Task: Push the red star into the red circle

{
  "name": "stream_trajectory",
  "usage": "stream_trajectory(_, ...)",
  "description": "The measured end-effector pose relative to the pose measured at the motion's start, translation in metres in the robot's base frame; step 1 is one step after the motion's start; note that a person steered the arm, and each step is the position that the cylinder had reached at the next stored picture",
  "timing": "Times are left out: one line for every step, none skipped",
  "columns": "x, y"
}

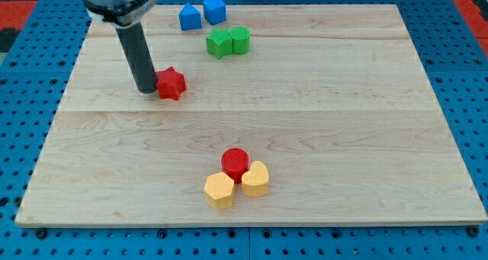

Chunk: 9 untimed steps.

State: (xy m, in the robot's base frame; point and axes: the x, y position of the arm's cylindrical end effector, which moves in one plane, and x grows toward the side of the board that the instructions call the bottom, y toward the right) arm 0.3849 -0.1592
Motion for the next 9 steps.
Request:
stream_trajectory(-0.010, 0.046)
stream_trajectory(-0.004, 0.052)
stream_trajectory(-0.003, 0.052)
stream_trajectory(0.047, 0.057)
stream_trajectory(0.027, 0.002)
stream_trajectory(-0.003, 0.067)
stream_trajectory(0.062, 0.080)
stream_trajectory(0.103, 0.105)
stream_trajectory(0.093, 0.113)
